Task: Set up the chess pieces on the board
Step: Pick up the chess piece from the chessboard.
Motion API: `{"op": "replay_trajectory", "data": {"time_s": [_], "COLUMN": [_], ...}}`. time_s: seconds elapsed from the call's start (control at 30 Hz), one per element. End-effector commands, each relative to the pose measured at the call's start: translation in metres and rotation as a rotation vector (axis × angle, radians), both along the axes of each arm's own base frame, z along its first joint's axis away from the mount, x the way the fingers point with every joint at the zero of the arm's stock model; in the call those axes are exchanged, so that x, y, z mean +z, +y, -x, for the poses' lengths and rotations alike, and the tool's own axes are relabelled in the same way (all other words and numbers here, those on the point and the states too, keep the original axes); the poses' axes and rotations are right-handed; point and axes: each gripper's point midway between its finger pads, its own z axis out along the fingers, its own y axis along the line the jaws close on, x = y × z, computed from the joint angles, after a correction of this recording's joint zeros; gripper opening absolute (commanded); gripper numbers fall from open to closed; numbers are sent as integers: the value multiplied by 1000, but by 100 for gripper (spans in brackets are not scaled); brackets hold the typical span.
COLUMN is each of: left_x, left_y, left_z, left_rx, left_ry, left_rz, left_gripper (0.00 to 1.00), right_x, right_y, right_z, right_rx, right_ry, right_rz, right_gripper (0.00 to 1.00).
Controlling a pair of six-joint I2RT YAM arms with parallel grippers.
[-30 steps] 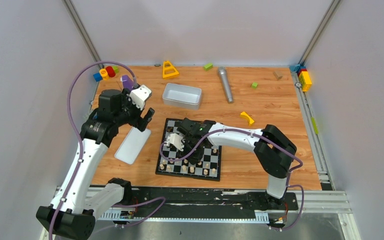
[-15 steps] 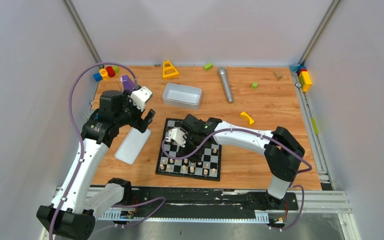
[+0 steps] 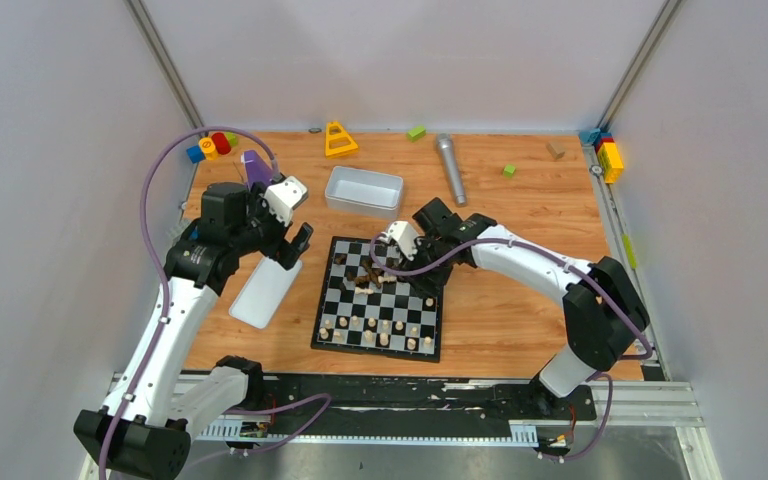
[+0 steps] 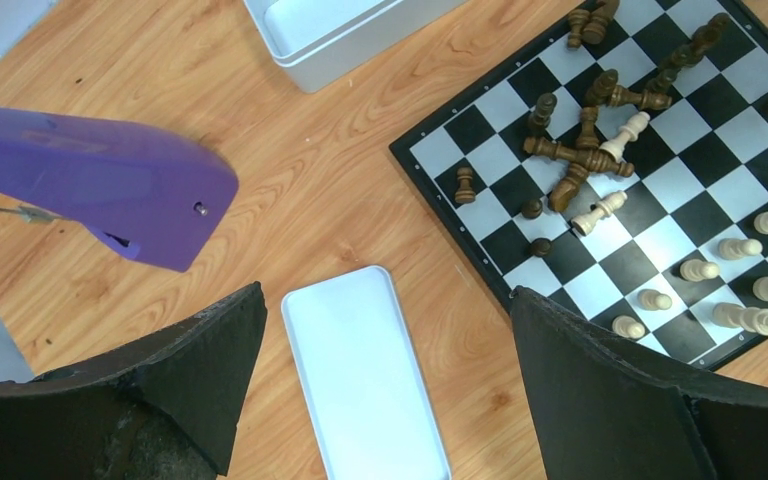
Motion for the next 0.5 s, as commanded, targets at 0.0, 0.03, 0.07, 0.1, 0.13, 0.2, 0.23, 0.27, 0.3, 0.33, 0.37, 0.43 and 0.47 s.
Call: {"op": "replay_trajectory", "data": {"time_s": [0.0, 0.03, 0.07, 0.1, 0.13, 0.2, 0.23, 0.27, 0.3, 0.33, 0.37, 0.43, 0.47], "left_x": [9, 9, 9, 8, 8, 8, 7, 7, 6, 6, 6, 6, 5], "left_y": [-8, -8, -9, -9, -10, -10, -10, -11, -11, -11, -11, -12, -12], "left_z": [0, 0, 0, 0, 0, 0, 0, 0, 0, 0, -1, 0, 0], "left_rx": [-55, -56, -59, -60, -63, -65, -66, -68, -69, -71, -71, -74, -74], "left_ry": [-37, -36, -36, -34, -33, -30, -27, -26, -23, -23, -24, -21, -21], "left_rz": [28, 29, 30, 30, 32, 33, 33, 35, 35, 34, 34, 35, 34], "left_gripper": [100, 100, 100, 100, 100, 100, 100, 100, 100, 100, 100, 100, 100], "right_x": [-1, -4, -7, -9, -11, -15, -18, -20, -22, -25, -26, -29, -30], "right_y": [-11, -13, -14, -14, -15, -16, -16, -16, -17, -17, -17, -16, -15], "right_z": [-3, -3, -2, -1, 0, 2, 4, 4, 5, 6, 6, 7, 8], "right_rx": [-41, -45, -46, -45, -46, -44, -44, -44, -43, -43, -41, -37, -36], "right_ry": [-3, 2, 6, 10, 15, 29, 34, 39, 43, 49, 53, 65, 70], "right_rz": [-12, -8, -5, -4, -3, 2, 6, 8, 10, 13, 14, 12, 12], "right_gripper": [54, 54, 54, 54, 54, 54, 54, 53, 52, 52, 51, 48, 47]}}
